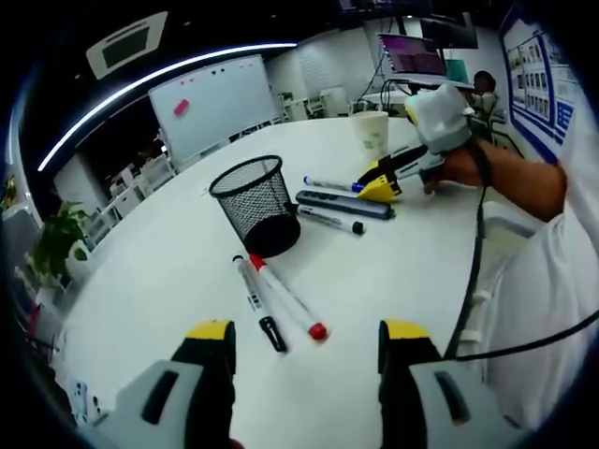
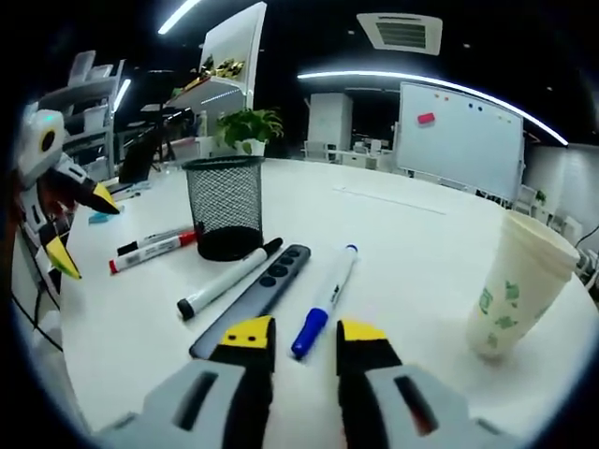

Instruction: Place the scattered laser pointers and whiteboard markers into the pen holder and stack the scattered paper cups together

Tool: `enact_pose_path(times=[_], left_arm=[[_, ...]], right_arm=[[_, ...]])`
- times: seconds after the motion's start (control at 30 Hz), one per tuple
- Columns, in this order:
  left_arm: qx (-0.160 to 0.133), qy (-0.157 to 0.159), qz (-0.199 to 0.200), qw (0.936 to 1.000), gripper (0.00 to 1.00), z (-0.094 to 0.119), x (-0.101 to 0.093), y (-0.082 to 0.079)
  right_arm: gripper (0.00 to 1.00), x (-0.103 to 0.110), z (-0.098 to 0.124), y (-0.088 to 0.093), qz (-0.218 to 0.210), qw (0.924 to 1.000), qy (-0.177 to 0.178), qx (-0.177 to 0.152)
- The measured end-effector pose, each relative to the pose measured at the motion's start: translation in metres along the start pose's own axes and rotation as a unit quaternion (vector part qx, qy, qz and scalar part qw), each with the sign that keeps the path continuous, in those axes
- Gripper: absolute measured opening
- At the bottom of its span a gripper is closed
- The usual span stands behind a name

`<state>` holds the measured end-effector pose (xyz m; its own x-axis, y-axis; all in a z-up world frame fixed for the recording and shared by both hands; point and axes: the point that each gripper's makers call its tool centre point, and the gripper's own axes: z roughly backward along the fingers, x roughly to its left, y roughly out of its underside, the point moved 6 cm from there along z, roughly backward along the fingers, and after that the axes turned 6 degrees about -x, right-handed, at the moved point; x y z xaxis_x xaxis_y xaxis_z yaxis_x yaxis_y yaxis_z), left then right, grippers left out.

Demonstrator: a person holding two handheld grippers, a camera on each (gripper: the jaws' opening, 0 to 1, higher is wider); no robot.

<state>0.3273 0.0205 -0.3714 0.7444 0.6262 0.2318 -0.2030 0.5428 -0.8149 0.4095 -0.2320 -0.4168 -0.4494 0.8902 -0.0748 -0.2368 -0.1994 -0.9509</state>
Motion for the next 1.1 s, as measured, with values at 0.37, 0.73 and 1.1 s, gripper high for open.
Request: enact_pose_path(times=[0.37, 0.73, 1.1], left_arm=[[-0.002, 0.0, 0.0, 1.0, 0.62, -0.0003, 0.0004, 0.0001], [-0.002, 0.0, 0.001, 1.0, 0.62, -0.0001, -0.0004, 0.0003], [0.001, -0.003, 0.001, 1.0, 0.62, 0.0001, 0.0001, 0.0022]], right_arm=[[0.18, -0.0062, -0.0007, 0.0005, -0.013, 0.9999, 0.009, 0.005], [0.15, -0.006, -0.0006, 0.0013, -0.023, 0.9995, 0.02, 0.003], [0.13, -0.0081, -0.002, 0.0007, -0.023, 0.9993, 0.031, 0.004]])
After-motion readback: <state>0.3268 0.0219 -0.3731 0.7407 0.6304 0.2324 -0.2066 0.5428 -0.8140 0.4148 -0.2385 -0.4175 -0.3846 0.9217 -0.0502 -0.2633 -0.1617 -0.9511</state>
